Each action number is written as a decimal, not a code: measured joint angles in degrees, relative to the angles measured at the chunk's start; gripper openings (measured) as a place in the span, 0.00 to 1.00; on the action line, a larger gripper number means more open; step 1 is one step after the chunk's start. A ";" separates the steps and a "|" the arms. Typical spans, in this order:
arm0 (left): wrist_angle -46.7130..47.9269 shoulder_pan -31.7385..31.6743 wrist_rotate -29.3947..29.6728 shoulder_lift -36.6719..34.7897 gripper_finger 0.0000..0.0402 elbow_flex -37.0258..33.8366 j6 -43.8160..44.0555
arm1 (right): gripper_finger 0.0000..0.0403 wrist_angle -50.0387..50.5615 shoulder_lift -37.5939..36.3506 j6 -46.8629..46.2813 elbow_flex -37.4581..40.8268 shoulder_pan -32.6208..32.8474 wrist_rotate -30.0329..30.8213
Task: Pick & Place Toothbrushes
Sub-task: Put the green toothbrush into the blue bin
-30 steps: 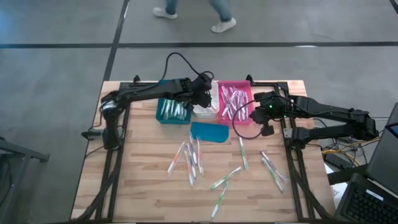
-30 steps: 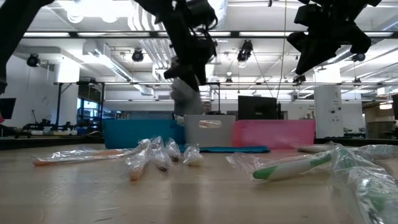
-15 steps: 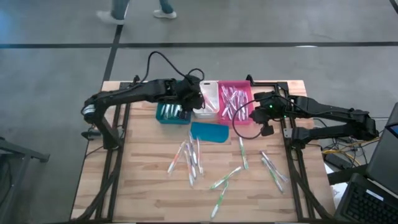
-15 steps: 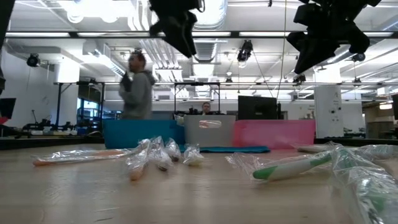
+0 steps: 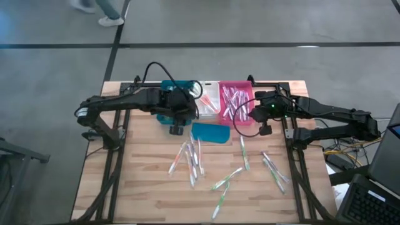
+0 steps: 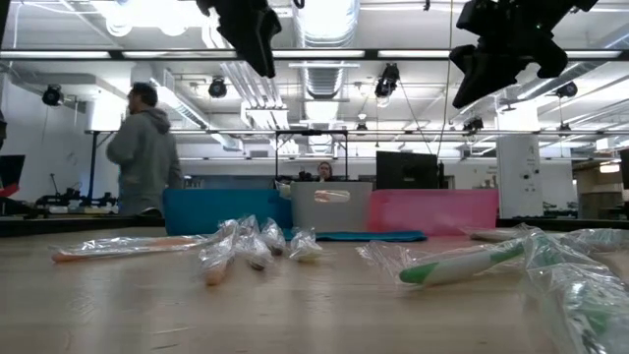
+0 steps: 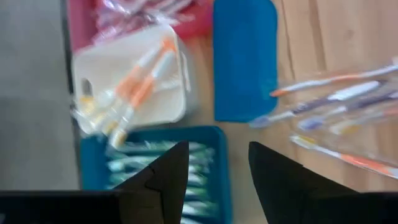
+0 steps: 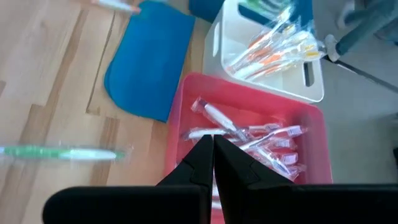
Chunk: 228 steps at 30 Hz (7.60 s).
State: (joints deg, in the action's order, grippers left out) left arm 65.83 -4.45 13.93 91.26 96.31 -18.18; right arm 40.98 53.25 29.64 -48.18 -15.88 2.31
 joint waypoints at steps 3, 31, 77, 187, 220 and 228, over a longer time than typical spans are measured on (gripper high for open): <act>2.20 1.39 0.00 -0.02 0.43 -0.40 4.84 | 0.02 -1.45 0.00 -2.55 0.00 0.00 0.02; -30.44 14.69 -2.95 -1.64 0.43 -30.01 3.10 | 0.02 -6.31 9.31 44.70 -1.18 15.05 3.69; -36.88 14.67 -6.86 -2.60 0.43 -29.92 1.03 | 0.40 5.76 38.86 32.11 -1.16 31.81 19.61; -97.60 14.75 -9.05 4.41 0.34 -31.08 -6.82 | 0.03 -70.05 13.73 -0.98 15.61 38.07 23.38; -96.23 14.79 -8.44 6.80 0.06 -28.96 -6.80 | 0.31 -64.23 10.84 -5.90 15.63 37.94 23.88; -88.15 14.80 1.27 2.15 0.06 -29.05 -4.85 | 0.47 -48.14 2.90 -18.93 15.65 37.92 31.12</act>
State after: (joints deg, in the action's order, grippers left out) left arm -22.32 10.35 15.21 93.42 67.26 -23.03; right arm -7.16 56.15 10.72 -32.53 22.04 33.43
